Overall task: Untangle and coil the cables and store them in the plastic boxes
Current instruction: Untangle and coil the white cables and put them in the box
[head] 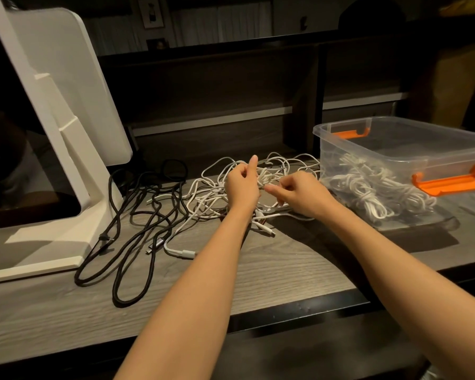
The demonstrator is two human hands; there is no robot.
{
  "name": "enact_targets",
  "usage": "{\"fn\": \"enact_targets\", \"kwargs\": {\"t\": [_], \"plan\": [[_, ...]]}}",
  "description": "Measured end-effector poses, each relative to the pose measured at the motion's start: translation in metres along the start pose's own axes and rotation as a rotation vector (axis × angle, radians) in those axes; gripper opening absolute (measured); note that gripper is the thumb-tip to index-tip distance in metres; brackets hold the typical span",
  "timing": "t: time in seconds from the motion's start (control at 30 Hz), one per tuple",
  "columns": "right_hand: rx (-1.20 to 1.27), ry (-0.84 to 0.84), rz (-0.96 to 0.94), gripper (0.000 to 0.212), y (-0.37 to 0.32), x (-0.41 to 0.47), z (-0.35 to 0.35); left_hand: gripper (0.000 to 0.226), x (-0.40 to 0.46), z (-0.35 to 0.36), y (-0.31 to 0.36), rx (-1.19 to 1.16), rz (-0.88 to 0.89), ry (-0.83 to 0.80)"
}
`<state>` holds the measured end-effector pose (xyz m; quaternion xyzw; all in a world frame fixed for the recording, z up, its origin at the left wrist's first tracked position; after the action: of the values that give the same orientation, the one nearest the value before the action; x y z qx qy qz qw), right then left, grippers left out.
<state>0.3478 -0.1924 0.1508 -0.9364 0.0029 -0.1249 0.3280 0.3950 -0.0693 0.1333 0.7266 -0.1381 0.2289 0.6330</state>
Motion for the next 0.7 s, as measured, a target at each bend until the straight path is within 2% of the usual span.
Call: {"fn": "enact_targets", "kwargs": {"t": [0.1,0.2,0.3,0.4,0.5,0.63,0.7], "plan": [[-0.095,-0.064,-0.132,0.034,-0.019,-0.009,0.009,0.035,0.002,-0.010,0.007,0.178,0.105,0.029],[-0.033,-0.100,-0.198,0.023,-0.029,-0.014,0.011,0.026,0.001,-0.007,0.019,0.335,0.221,-0.041],[0.037,-0.082,-0.221,0.021,-0.028,-0.014,0.006,0.019,-0.001,0.000,0.027,0.431,0.305,-0.143],[0.075,0.056,-0.238,0.018,-0.020,-0.008,-0.008,0.015,-0.004,0.015,0.035,0.384,0.356,-0.267],[0.055,0.167,-0.191,0.016,-0.006,0.001,-0.018,0.020,-0.008,0.030,0.034,0.301,0.325,-0.371],[0.148,0.114,-0.039,0.020,0.012,0.012,-0.016,0.013,-0.008,0.031,0.024,0.135,0.180,-0.350],[0.190,0.059,0.041,0.022,0.018,0.016,-0.009,0.020,-0.009,0.028,0.017,0.003,0.060,-0.326]]}}
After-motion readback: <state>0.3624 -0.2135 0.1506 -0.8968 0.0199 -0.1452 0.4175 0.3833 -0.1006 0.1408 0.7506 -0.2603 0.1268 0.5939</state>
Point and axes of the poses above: each hand's wrist, its own x-axis towards the middle knuckle, its own z-axis out of the palm, y = z × x, the point moved 10 cm from there along x, towards the middle knuckle, and after that the axes turned 15 degrees about z, right-handed, at the moved point
